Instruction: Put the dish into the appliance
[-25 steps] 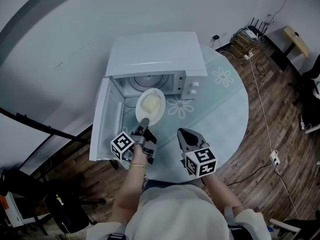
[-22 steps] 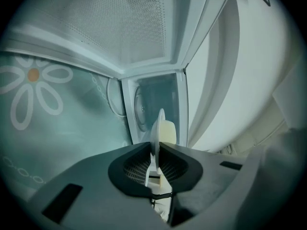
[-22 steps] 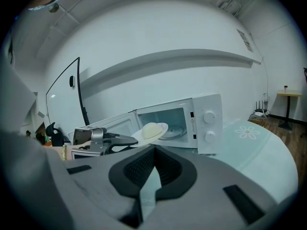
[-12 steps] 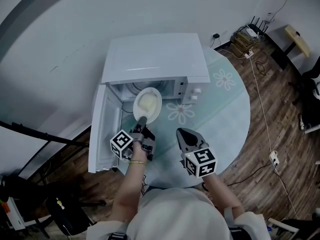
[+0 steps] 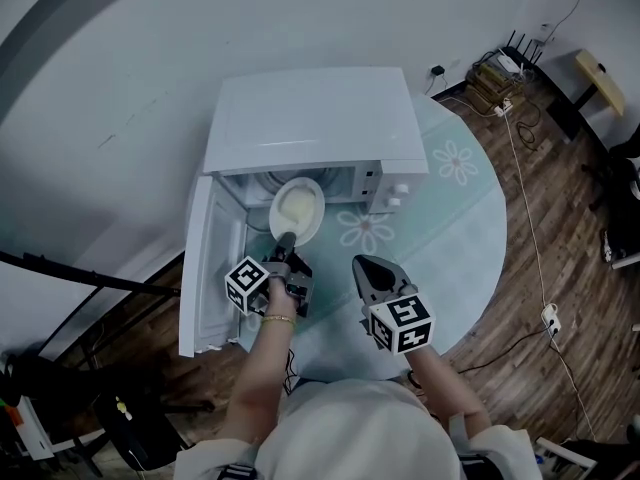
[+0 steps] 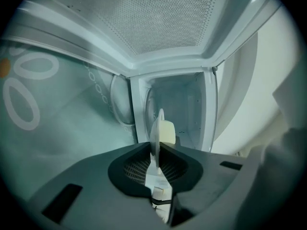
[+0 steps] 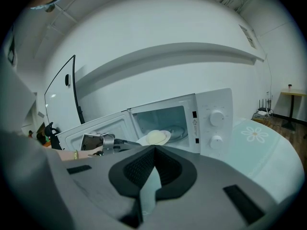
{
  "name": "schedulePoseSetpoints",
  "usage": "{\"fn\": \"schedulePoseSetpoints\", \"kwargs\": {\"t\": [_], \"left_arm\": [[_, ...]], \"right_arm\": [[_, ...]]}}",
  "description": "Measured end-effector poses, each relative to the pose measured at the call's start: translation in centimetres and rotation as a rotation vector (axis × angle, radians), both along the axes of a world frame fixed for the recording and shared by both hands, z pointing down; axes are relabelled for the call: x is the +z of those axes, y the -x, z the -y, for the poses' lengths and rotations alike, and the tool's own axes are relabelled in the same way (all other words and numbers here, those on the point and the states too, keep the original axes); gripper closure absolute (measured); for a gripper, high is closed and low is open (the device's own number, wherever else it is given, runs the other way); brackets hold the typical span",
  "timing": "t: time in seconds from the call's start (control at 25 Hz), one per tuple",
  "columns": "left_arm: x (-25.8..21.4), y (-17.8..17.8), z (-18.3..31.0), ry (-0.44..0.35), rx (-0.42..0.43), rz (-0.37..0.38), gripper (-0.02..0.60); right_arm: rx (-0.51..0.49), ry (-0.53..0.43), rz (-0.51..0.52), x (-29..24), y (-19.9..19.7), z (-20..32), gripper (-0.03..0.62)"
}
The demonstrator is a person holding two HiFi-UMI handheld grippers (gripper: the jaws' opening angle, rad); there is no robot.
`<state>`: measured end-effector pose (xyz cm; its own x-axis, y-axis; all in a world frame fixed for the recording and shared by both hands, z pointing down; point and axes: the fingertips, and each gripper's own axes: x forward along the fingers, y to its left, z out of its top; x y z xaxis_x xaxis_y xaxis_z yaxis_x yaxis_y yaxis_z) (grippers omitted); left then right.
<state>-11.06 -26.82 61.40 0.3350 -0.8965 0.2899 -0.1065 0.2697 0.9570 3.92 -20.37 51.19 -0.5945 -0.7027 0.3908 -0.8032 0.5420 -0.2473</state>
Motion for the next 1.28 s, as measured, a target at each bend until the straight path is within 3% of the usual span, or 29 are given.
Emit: {"fn": "schedulePoseSetpoints", "kwargs": {"t": [1.28], "left_arm": [[3.9, 1.0, 7.6, 0.069, -0.042, 0.001, 0.534]], "right_arm": [[-0.002, 0.045, -0.012, 1.8, 0.6, 1.9, 0.589]]}}
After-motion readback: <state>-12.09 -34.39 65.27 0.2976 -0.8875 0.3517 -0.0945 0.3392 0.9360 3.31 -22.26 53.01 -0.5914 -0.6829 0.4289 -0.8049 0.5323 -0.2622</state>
